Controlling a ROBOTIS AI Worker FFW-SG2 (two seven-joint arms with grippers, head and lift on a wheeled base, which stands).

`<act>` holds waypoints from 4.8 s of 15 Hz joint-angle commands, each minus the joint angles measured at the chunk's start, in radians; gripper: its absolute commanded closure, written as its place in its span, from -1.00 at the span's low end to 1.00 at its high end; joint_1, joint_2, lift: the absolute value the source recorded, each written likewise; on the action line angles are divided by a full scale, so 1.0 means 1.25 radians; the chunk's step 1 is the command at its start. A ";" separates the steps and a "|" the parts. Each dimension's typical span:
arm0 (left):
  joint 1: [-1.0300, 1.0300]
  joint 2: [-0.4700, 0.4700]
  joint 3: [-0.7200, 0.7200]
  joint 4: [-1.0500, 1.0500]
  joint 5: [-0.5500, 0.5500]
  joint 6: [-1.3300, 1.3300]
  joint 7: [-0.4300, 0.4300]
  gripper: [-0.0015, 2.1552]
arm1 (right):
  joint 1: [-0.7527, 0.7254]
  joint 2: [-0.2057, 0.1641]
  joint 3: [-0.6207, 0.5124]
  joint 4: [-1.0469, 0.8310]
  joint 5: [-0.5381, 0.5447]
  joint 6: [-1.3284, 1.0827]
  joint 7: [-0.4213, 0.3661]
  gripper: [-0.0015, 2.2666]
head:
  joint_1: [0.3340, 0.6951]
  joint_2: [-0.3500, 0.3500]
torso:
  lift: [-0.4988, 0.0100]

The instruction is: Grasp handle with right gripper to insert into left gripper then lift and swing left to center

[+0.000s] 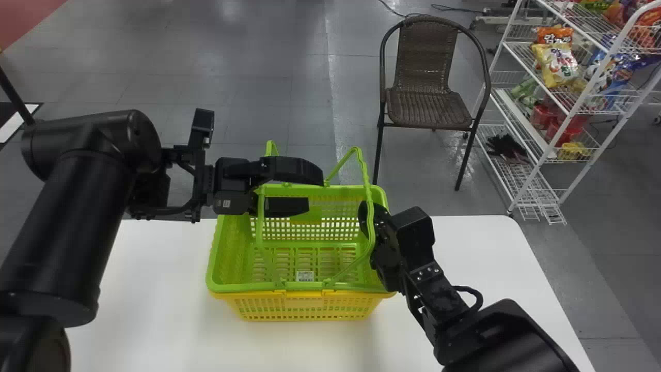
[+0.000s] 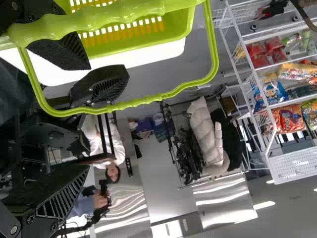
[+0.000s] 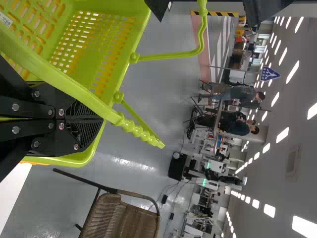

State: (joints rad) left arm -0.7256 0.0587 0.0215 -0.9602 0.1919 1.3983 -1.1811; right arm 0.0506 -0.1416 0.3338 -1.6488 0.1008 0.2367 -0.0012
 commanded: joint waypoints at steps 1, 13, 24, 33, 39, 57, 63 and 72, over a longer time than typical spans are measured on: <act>0.000 -0.006 -0.001 0.000 -0.001 0.000 0.000 -0.91 | -0.016 0.004 0.016 0.001 0.000 0.016 -0.009 0.87 | 1.00 -0.16 | 0.96; 0.005 -0.049 -0.015 0.023 -0.020 -0.037 0.012 -0.91 | -0.036 0.035 0.080 0.013 0.021 0.046 -0.020 0.87 | 1.00 -0.13 | 0.96; -0.006 -0.049 -0.006 0.023 -0.004 -0.034 0.011 -0.91 | -0.023 0.025 0.100 -0.003 0.037 0.058 -0.001 0.87 | 1.00 -0.05 | 0.96; -0.023 -0.049 -0.002 0.058 0.027 -0.061 0.021 -0.91 | -0.022 0.026 0.128 -0.012 0.053 0.078 0.006 0.86 | 1.00 -0.01 | 0.96; -0.026 -0.046 0.018 0.060 0.038 -0.061 0.020 -0.91 | -0.021 0.025 0.124 -0.017 0.054 0.085 0.006 0.86 | 1.00 -0.01 | 0.96; -0.097 -0.035 0.085 0.061 0.091 0.059 0.020 -0.91 | 0.299 -0.039 -0.181 -0.280 -0.054 -0.111 0.021 0.86 | 1.00 -0.45 | 0.96; -0.129 -0.024 0.131 0.061 0.098 0.128 0.026 -0.91 | 0.378 -0.038 -0.255 -0.286 -0.114 -0.212 0.024 0.83 | 1.00 -0.57 | 0.96; -0.194 -0.010 0.147 0.059 0.118 0.138 0.049 -0.91 | 0.453 -0.027 -0.363 -0.251 -0.174 -0.315 0.055 0.78 | 0.97 -0.75 | 0.96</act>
State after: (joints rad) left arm -0.9510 0.0430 0.2084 -0.8881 0.3402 1.5609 -1.1207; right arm 0.6063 -0.1753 -0.1086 -1.9693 -0.1154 -0.1408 0.0647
